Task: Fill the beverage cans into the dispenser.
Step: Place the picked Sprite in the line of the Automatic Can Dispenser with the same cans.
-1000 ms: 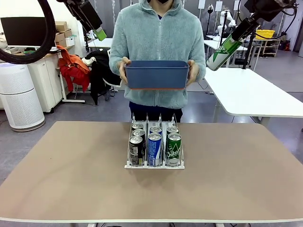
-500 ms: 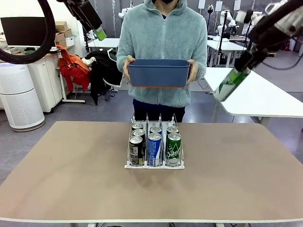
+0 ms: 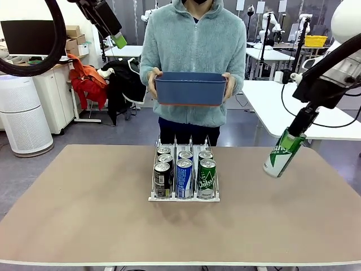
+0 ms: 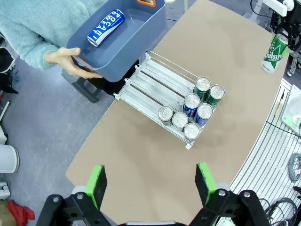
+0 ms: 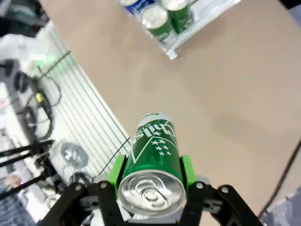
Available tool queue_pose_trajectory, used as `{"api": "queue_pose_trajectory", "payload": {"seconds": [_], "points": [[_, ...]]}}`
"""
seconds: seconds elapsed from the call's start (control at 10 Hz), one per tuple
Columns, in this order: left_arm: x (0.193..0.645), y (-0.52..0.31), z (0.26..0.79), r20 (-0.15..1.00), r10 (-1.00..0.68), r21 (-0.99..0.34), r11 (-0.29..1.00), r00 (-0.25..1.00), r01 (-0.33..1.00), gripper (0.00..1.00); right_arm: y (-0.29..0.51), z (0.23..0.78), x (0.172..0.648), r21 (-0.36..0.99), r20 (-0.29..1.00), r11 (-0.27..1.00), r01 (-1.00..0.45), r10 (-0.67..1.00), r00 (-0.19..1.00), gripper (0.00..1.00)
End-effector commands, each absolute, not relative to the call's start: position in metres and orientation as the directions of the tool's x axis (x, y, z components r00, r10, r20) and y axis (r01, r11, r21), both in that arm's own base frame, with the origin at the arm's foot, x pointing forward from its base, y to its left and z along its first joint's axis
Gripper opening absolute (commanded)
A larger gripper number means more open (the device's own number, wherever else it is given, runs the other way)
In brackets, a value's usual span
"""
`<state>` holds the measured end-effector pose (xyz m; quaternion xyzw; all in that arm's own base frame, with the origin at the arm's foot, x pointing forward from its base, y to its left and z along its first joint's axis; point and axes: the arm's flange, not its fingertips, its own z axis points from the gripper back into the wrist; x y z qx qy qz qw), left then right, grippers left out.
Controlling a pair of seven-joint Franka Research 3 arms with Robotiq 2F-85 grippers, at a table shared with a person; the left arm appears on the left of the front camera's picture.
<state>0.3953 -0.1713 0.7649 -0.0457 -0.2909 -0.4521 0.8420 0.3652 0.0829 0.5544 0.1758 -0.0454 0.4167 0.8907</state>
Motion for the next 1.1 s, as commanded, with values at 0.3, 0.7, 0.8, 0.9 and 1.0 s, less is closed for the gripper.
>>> {"api": "queue_pose_trajectory", "payload": {"seconds": [0.3,0.7,0.8,0.9,1.0], "points": [[0.395,-0.169,0.765,0.531,-0.734,0.185,0.588,0.423,0.788,1.0,0.083,0.559,0.367,0.259,0.237,0.624,-0.737,0.699,0.675,0.58],[0.395,-0.169,0.765,0.531,-0.734,0.185,0.588,0.423,0.788,1.0,0.112,0.53,0.369,0.164,0.212,0.669,-0.725,0.694,0.688,0.58],[0.395,-0.169,0.765,0.531,-0.734,0.185,0.588,0.423,0.788,1.0,0.132,0.515,0.362,0.147,0.235,0.663,-0.734,0.697,0.677,0.58],[0.395,-0.169,0.765,0.531,-0.734,0.185,0.588,0.423,0.788,1.0,0.149,0.507,0.358,0.111,0.231,0.663,-0.741,0.708,0.668,0.58],[0.395,-0.169,0.765,0.531,-0.734,0.185,0.588,0.423,0.788,1.0,0.168,0.504,0.357,0.09,0.226,0.649,-0.756,0.725,0.65,0.58]]}}
